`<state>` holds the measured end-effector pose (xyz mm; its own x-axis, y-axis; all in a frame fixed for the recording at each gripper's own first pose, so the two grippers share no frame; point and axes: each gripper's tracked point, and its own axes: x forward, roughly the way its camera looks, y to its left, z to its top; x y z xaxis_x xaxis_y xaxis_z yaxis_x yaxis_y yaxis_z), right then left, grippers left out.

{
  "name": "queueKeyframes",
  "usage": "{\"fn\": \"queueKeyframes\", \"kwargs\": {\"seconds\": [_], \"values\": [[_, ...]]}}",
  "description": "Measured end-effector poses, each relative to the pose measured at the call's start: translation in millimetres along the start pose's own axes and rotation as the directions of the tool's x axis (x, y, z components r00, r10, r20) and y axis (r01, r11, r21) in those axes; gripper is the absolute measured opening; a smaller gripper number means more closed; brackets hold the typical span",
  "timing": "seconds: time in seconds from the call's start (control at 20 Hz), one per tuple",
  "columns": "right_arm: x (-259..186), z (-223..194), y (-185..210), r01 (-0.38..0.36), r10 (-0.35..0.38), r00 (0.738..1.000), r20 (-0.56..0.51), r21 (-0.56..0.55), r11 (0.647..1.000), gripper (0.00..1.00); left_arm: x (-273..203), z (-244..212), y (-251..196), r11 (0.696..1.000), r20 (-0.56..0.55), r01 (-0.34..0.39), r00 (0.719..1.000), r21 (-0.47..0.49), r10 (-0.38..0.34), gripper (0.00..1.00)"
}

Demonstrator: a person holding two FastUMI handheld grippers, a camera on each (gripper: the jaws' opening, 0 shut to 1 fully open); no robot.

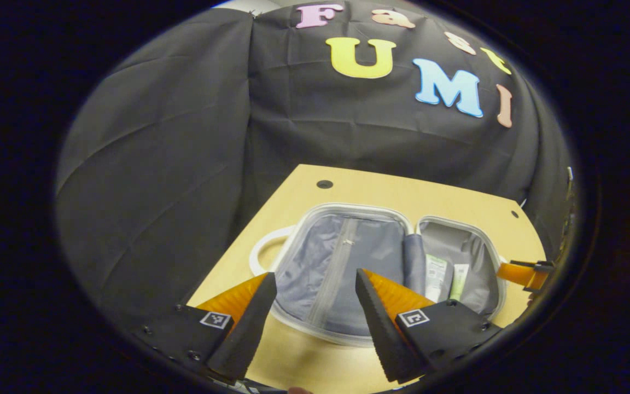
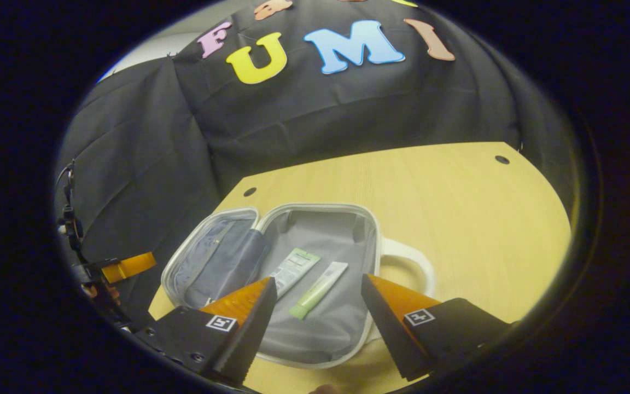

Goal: First open the suitcase, pack the skin care products into it, and then close the suitcase.

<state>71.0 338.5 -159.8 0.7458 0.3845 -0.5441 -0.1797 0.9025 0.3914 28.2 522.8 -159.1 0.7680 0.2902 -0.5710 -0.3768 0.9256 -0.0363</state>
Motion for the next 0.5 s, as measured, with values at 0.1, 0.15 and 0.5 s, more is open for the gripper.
{"fn": "queueKeyframes", "kwargs": {"seconds": [0.1,0.15,0.5], "values": [[-15,13,-8,0.032,-0.029,0.998,0.06,-0.042,0.999,0.95,12,8,25,1.0,0.002,-0.025,1.0,0.009,0.025,0.95],[-24,19,-13,0.053,-0.047,0.995,0.092,-0.065,0.996,0.95,19,13,38,0.999,0.003,-0.04,0.999,0.017,0.04,0.95],[-90,65,-53,0.245,-0.202,0.93,0.306,-0.11,0.963,0.95,92,31,100,1.0,-0.044,-0.018,0.999,0.018,0.019,0.95]]}}
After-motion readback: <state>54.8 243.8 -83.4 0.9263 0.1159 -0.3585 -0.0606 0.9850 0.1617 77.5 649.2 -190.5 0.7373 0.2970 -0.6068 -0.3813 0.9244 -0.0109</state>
